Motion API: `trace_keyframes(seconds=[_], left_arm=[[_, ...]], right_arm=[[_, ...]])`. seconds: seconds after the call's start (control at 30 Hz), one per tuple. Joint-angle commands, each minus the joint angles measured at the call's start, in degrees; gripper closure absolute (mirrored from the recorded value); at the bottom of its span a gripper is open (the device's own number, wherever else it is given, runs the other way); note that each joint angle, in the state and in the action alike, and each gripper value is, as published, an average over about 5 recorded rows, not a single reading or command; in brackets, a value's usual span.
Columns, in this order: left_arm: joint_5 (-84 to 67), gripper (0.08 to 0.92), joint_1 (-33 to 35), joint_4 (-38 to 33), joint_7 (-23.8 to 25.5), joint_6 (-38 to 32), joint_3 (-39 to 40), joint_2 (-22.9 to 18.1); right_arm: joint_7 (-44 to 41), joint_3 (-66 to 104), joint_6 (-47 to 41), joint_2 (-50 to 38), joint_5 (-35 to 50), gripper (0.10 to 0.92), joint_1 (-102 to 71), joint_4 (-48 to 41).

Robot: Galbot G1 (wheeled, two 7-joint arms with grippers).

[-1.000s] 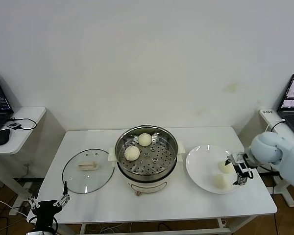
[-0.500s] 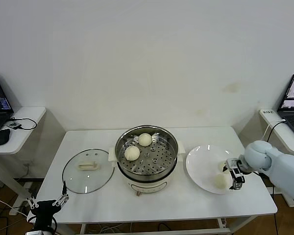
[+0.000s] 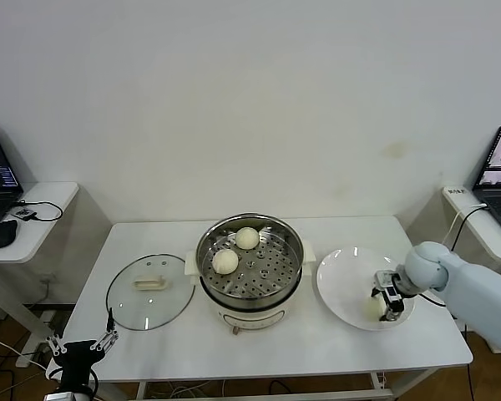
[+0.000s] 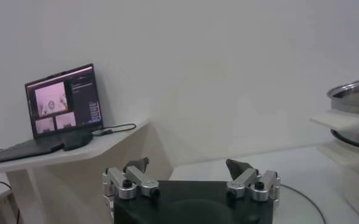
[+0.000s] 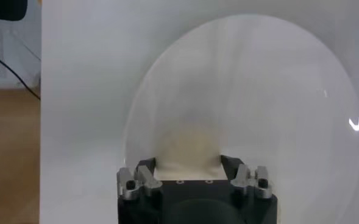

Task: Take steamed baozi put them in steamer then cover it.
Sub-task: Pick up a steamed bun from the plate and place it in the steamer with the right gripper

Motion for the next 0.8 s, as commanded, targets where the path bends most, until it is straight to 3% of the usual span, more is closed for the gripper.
trace_keyframes(seconds=[0.03,0.43,0.8], left_arm=[[-0.1,0.177,0.0,0.0,0.0,-0.1,0.0,0.2],[-0.3,0.177,-0.5,-0.4,0.0,0.0,0.4,1.0],[-0.5,0.177,-0.7,-0.6,-0.1,0.0,0.3,1.1]], right_arm=[[-1.0,-2.5,-0.4,-1.4,2.2,0.386,4.7,1.1],[-3.0,-13.9,-2.4,-2.4,15.6,0.393,31.2,6.6],[0.0,-25.3,-4.1,13.4,24.6,0.389,51.2,6.4]])
